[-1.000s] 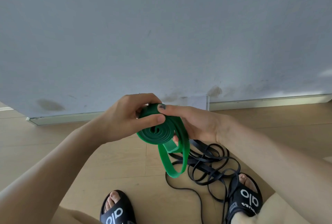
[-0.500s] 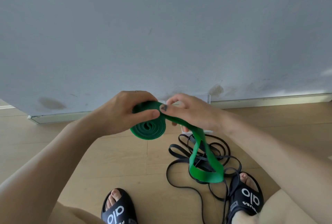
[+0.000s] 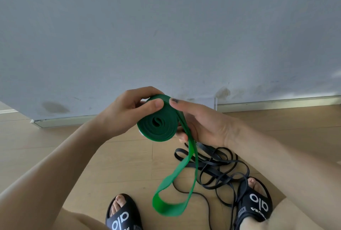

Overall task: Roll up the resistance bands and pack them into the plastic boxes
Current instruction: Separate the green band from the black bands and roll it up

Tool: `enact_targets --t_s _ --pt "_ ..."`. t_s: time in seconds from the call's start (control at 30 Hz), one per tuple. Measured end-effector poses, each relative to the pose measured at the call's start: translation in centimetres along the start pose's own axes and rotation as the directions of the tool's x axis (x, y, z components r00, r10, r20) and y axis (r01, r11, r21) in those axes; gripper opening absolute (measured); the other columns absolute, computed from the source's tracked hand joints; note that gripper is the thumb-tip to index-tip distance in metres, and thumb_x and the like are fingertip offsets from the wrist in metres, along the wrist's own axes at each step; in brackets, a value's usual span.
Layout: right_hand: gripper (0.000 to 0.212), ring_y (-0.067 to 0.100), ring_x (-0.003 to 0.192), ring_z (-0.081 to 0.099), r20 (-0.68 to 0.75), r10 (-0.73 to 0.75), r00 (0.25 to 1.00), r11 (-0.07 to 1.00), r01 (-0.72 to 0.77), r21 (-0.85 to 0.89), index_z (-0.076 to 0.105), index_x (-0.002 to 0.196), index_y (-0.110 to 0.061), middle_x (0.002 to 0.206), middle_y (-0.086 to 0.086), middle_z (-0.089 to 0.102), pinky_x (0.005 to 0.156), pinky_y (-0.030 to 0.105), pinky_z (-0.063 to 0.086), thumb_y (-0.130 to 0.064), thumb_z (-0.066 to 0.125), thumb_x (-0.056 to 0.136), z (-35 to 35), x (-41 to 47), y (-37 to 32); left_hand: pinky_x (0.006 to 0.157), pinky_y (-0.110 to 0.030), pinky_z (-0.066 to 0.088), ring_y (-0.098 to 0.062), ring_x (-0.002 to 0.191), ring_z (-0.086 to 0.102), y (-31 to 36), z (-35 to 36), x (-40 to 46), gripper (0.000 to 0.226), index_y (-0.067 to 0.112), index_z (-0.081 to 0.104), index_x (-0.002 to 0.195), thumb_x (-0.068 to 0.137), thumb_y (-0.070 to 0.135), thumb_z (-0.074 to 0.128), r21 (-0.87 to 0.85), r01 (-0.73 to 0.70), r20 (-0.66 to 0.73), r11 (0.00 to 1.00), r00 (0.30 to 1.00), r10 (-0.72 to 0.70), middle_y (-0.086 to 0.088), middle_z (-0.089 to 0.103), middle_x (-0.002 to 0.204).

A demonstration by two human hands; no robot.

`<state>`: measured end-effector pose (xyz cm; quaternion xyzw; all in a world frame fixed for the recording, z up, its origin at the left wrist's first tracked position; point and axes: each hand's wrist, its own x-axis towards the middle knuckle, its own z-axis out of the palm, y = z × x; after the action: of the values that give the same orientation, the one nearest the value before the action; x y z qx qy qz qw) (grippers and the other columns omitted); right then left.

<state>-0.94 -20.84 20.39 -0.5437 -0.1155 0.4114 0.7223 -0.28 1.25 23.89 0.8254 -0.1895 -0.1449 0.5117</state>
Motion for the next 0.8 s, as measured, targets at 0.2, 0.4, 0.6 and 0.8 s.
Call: enact_targets --t_s 0.2,0.4,0.6,0.8 --pt "0.037 0.014 0.066 0.045 0.022 0.078 0.997 0.991 -0.080 0.104 0.067 0.110 -0.018 0.087 0.001 0.063 0.054 0.022 0.041 -0.049 0.067 0.090 -0.1 0.0 0.6 0.082 -0.038 0.057 -0.029 0.098 0.071 0.0 -0.1 -0.4 0.040 0.013 0.069 0.113 0.090 0.045 0.062 -0.053 0.001 0.105 0.999 0.994 0.005 -0.008 0.073 0.103" --pt "0.051 0.011 0.069 0.047 -0.095 0.232 0.968 0.928 -0.250 -0.278 0.070 0.110 -0.013 0.088 0.003 0.059 0.062 0.027 0.037 -0.057 0.073 0.086 0.5 0.6 1.7 0.078 -0.035 0.054 -0.010 0.091 0.065 0.1 1.2 -0.5 0.036 0.035 0.070 0.098 0.075 0.062 0.069 0.487 -0.156 0.243 0.859 0.969 0.038 0.014 0.068 0.092" --pt "0.063 0.021 0.076 0.055 -0.073 0.283 0.956 0.912 -0.292 -0.287 0.071 0.119 -0.015 0.101 0.005 0.068 0.071 0.034 0.048 -0.070 0.059 0.091 -0.7 0.1 0.8 0.064 -0.018 0.044 -0.008 0.078 0.058 -0.3 1.6 -0.2 0.042 0.025 0.065 0.093 0.086 0.064 0.053 0.541 -0.236 0.190 0.807 0.969 0.156 0.013 0.059 0.083" --pt "0.058 0.020 0.072 0.061 -0.030 0.242 0.970 0.963 -0.244 -0.114 0.065 0.127 -0.015 0.109 0.018 0.072 0.073 0.031 0.053 -0.060 0.063 0.091 -0.9 -0.2 0.6 0.067 -0.015 0.048 -0.006 0.085 0.063 -0.5 0.0 -0.2 0.033 0.033 0.067 0.102 0.089 0.061 0.056 0.478 -0.195 0.094 0.856 0.981 0.171 0.021 0.062 0.091"
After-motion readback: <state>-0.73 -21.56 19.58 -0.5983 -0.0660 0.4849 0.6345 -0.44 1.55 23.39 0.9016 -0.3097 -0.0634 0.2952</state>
